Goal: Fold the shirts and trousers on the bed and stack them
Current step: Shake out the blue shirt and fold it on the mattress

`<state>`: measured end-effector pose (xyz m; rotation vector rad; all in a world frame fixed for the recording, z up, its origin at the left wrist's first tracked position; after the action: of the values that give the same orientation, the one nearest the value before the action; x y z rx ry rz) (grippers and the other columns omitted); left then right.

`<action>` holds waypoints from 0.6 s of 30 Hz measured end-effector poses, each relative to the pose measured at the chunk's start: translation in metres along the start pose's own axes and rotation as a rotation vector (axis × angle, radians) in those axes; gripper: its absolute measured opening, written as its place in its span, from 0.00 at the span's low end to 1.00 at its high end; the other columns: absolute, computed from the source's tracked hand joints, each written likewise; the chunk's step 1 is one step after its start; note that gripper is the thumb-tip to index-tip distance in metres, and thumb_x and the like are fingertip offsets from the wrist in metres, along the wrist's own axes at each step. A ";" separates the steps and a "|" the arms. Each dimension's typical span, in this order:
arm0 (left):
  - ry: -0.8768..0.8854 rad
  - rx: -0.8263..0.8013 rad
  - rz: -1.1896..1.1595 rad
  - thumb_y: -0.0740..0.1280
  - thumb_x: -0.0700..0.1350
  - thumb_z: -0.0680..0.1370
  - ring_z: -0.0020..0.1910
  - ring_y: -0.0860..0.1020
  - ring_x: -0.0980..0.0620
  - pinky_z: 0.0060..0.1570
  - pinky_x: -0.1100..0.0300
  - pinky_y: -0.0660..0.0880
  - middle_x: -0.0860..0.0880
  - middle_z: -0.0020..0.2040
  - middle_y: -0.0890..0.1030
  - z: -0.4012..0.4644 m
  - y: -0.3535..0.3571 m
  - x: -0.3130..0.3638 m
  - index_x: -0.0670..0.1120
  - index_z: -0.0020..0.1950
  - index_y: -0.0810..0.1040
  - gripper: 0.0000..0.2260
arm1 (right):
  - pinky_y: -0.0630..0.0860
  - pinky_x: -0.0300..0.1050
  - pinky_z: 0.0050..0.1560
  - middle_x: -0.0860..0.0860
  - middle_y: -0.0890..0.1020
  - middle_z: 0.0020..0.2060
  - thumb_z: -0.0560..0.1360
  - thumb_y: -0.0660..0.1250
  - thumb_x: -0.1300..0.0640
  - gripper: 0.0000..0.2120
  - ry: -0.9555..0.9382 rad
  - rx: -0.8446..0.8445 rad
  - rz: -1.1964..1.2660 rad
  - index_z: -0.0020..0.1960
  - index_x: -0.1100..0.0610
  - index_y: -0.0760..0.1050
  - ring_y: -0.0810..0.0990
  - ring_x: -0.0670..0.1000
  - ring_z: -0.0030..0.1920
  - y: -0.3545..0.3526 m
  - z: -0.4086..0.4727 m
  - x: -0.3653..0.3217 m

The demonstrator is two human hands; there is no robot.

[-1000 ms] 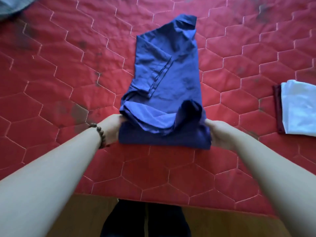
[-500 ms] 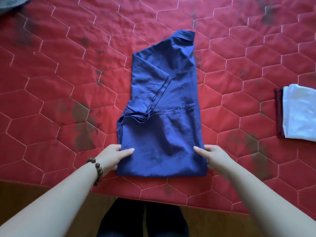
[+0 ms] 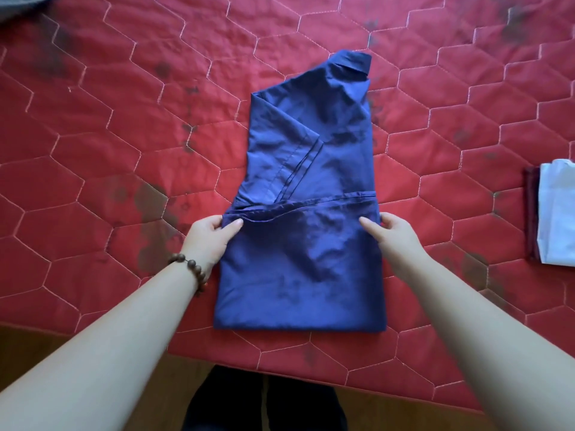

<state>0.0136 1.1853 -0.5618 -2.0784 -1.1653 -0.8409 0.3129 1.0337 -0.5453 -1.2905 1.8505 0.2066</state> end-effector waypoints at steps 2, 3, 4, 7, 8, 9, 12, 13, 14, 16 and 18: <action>-0.007 -0.005 -0.053 0.71 0.42 0.75 0.43 0.78 0.49 0.56 0.43 0.75 0.43 0.43 0.83 0.002 0.003 0.003 0.44 0.43 0.84 0.03 | 0.79 0.57 0.54 0.55 0.85 0.46 0.75 0.70 0.57 0.05 -0.020 -0.011 0.022 0.49 0.58 0.81 0.84 0.56 0.49 0.002 0.000 -0.004; 0.000 0.011 -0.081 0.70 0.41 0.75 0.43 0.79 0.49 0.55 0.46 0.76 0.45 0.43 0.84 0.002 0.002 0.007 0.46 0.42 0.84 0.04 | 0.79 0.56 0.54 0.54 0.86 0.45 0.75 0.70 0.58 0.04 -0.048 0.006 0.019 0.49 0.57 0.81 0.84 0.54 0.49 0.002 -0.001 -0.008; 0.010 0.017 -0.114 0.70 0.40 0.75 0.43 0.80 0.50 0.54 0.49 0.77 0.47 0.42 0.85 0.002 0.002 0.011 0.48 0.41 0.85 0.06 | 0.80 0.56 0.54 0.53 0.86 0.45 0.75 0.69 0.58 0.04 -0.078 0.027 0.021 0.49 0.57 0.81 0.84 0.53 0.48 0.001 -0.002 -0.012; 0.045 -0.004 -0.230 0.70 0.40 0.76 0.45 0.80 0.48 0.55 0.50 0.76 0.46 0.43 0.85 0.002 -0.001 0.025 0.49 0.43 0.85 0.06 | 0.79 0.48 0.51 0.51 0.86 0.46 0.76 0.67 0.60 0.06 -0.159 0.051 0.120 0.51 0.56 0.81 0.82 0.48 0.46 -0.006 -0.006 -0.026; 0.060 -0.009 -0.254 0.70 0.41 0.75 0.45 0.80 0.47 0.55 0.49 0.75 0.46 0.44 0.85 0.003 -0.001 0.031 0.48 0.43 0.85 0.05 | 0.79 0.44 0.49 0.51 0.86 0.47 0.77 0.67 0.61 0.07 -0.186 0.050 0.150 0.52 0.56 0.81 0.82 0.46 0.46 -0.008 -0.006 -0.032; 0.076 -0.006 -0.259 0.71 0.42 0.75 0.45 0.80 0.47 0.54 0.50 0.75 0.45 0.44 0.85 0.006 -0.001 0.038 0.48 0.44 0.85 0.04 | 0.79 0.43 0.49 0.51 0.86 0.47 0.77 0.66 0.61 0.07 -0.210 0.056 0.170 0.53 0.56 0.81 0.82 0.46 0.46 -0.011 -0.005 -0.039; 0.144 0.030 -0.244 0.70 0.45 0.76 0.42 0.81 0.52 0.48 0.56 0.77 0.49 0.42 0.85 0.019 0.003 0.062 0.51 0.43 0.85 0.04 | 0.77 0.43 0.49 0.52 0.85 0.47 0.78 0.65 0.62 0.07 -0.270 0.078 0.199 0.52 0.56 0.81 0.81 0.46 0.45 -0.016 0.005 -0.064; 0.166 0.049 -0.235 0.70 0.46 0.76 0.41 0.80 0.53 0.47 0.57 0.76 0.51 0.41 0.85 0.025 0.004 0.071 0.51 0.43 0.84 0.05 | 0.77 0.41 0.48 0.50 0.85 0.46 0.78 0.64 0.63 0.08 -0.286 0.083 0.205 0.52 0.56 0.81 0.80 0.45 0.45 -0.017 0.011 -0.073; 0.183 0.068 -0.233 0.69 0.47 0.76 0.40 0.79 0.54 0.46 0.57 0.75 0.51 0.41 0.84 0.031 0.006 0.080 0.52 0.42 0.84 0.05 | 0.77 0.39 0.46 0.49 0.85 0.45 0.78 0.64 0.63 0.08 -0.300 0.087 0.205 0.52 0.56 0.81 0.80 0.44 0.44 -0.017 0.018 -0.082; 0.209 0.102 -0.221 0.68 0.50 0.76 0.40 0.77 0.52 0.44 0.55 0.73 0.49 0.40 0.82 0.045 0.009 0.096 0.52 0.43 0.83 0.06 | 0.76 0.37 0.44 0.47 0.84 0.42 0.79 0.64 0.63 0.08 -0.317 0.099 0.194 0.51 0.56 0.81 0.79 0.42 0.42 -0.017 0.034 -0.099; 0.246 0.129 -0.189 0.67 0.51 0.77 0.40 0.76 0.51 0.44 0.53 0.73 0.47 0.40 0.81 0.059 0.010 0.113 0.51 0.43 0.82 0.07 | 0.75 0.38 0.44 0.47 0.84 0.42 0.79 0.63 0.63 0.07 -0.330 0.108 0.181 0.51 0.58 0.80 0.78 0.42 0.41 -0.017 0.052 -0.115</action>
<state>0.0824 1.2819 -0.5141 -1.7259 -1.2565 -1.0476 0.3673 1.1345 -0.4908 -0.9514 1.6683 0.3873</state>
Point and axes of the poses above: each hand's wrist, its own z-axis towards the middle knuckle, its own y-axis out of the palm, x = y × z, the point moved 4 cm from there along z, towards the middle knuckle
